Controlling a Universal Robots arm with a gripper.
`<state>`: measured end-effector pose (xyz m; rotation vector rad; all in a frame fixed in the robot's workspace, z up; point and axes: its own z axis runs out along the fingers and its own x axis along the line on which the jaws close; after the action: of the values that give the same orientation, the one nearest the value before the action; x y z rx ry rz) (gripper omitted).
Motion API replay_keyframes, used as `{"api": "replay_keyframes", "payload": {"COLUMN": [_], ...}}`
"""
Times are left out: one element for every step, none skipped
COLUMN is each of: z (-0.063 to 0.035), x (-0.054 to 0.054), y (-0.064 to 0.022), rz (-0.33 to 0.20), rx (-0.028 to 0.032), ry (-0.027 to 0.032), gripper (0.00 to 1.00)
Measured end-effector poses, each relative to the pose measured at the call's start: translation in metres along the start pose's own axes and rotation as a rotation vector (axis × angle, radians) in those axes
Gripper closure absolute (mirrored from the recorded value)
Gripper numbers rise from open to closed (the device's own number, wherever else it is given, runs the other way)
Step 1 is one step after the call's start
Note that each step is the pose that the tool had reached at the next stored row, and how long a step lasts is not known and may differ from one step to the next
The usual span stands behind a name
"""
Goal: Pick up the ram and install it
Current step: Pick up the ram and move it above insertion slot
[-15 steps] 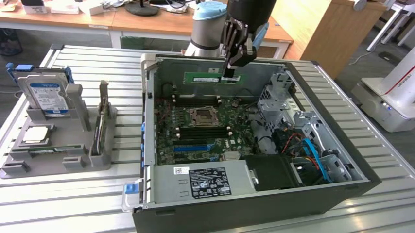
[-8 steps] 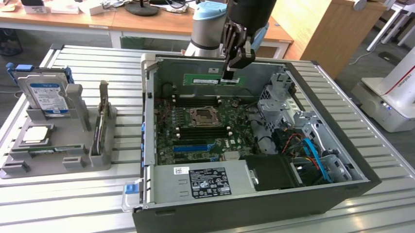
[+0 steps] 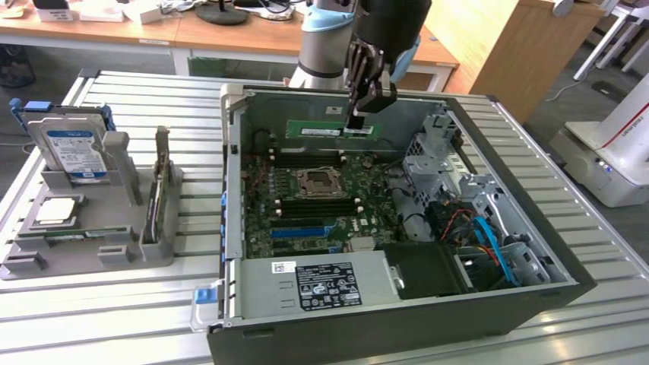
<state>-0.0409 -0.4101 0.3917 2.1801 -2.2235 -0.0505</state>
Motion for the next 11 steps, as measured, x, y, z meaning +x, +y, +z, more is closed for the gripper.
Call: {"api": "replay_keyframes", "payload": {"z": [0.0009,0.0019,0.0028,0.0036,0.0045,0.0053,0.0062,0.0070,0.0078,0.0086,0.0092], "x": [0.0000,0.0000,0.0000,0.0000,0.0000,0.0000,0.0000,0.0000,0.0000,0.0000,0.0000], "y": [0.0000,-0.0001,-0.0001,-0.0002,-0.0002,-0.0002,-0.0003,-0.0003,-0.0003,-0.0004,-0.0004], "rz": [0.000,0.000,0.000,0.000,0.000,0.000,0.000,0.000,0.000,0.000,0.000], "rx": [0.0000,0.0000,0.0001,0.0001,0.0002,0.0003,0.0004,0.0005,0.0007,0.0008,0.0009], "ry": [0.0001,0.0000,0.0000,0.0000,-0.0003,-0.0004,-0.0004,-0.0007,-0.0009,-0.0011,-0.0013], "gripper": [0.88,0.88,0.88,0.88,0.88,0.88,0.88,0.88,0.88,0.88,0.88]}}
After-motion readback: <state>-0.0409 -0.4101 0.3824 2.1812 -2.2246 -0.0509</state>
